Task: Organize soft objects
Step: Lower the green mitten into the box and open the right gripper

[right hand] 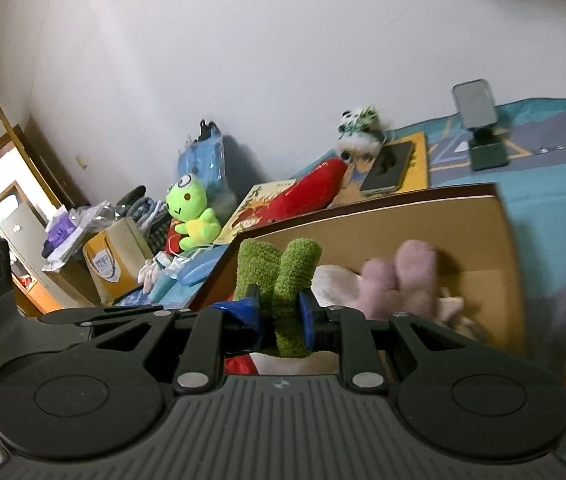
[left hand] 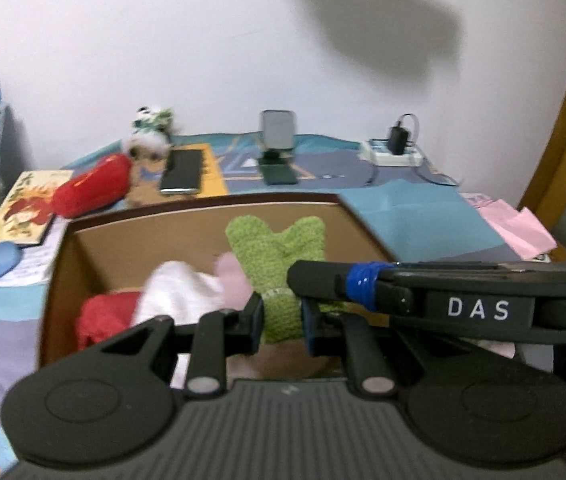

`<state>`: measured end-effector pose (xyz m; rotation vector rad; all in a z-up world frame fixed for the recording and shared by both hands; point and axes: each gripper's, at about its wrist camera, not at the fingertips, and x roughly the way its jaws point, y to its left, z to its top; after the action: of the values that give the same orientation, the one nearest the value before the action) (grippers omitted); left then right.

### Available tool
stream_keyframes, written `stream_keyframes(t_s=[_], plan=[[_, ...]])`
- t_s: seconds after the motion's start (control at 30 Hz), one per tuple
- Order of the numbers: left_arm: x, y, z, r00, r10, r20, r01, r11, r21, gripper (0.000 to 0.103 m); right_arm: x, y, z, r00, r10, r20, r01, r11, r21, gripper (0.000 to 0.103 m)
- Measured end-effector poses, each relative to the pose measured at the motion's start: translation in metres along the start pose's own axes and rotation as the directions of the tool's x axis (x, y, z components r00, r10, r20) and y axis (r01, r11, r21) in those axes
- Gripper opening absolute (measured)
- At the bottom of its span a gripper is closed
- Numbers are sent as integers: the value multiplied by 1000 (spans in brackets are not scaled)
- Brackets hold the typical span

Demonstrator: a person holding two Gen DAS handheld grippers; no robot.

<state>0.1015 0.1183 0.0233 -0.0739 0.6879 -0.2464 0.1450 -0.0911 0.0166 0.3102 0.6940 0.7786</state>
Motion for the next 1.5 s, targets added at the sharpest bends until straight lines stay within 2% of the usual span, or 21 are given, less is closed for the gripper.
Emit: stream_keyframes(t_s=[0.27,0.43,0.5,0.57,0.6,0.63,0.67,0.73,0.87,0.97,1.23,1.43,1.5], plan=[[32,58,13,999,39,-18,-39,998,-52,13,68,9,21,997,-43,-68,44,999,14,1],[59,88,16,994,96,-48,-101,990,-98,15,110,14,27,991,-79,-110,73,996,-50,2],[70,98,15,991,112,-72,-120,986,-119,16,126,11,25,987,-93,-128,85,994,-66,8],[77,103,12,990,113,-90,-125,983,-137,22,137,6,26,983,-91,-160,85,995,-44,8],[81,106,11,988,115,-98,-129,981,-145,31,139,2,28,982,-86,-168,83,996,-22,9],[83,108,10,987,121,-105,-136,979,-151,41,139,0,29,984,-84,-160,83,996,-7,9],[85,110,11,987,118,-113,-135,978,-160,41,138,-3,29,984,-87,-153,88,996,0,10],[84,110,11,989,103,-111,-120,978,-170,49,135,-10,29,985,-74,-158,82,995,50,10],[85,106,11,984,114,-136,-135,978,-159,52,129,-21,30,990,-50,-133,68,989,130,11],[84,104,10,981,131,-146,-154,975,-161,52,124,-22,32,992,-58,-116,74,987,141,11],[46,89,13,979,193,-69,-200,971,-128,52,81,-17,28,996,-72,-43,77,988,134,11],[20,69,11,975,218,-38,-221,969,-113,52,50,-6,15,998,-65,-15,66,990,124,12],[14,59,9,969,243,-44,-246,965,-92,52,41,-1,10,998,-59,-10,60,992,113,12]])
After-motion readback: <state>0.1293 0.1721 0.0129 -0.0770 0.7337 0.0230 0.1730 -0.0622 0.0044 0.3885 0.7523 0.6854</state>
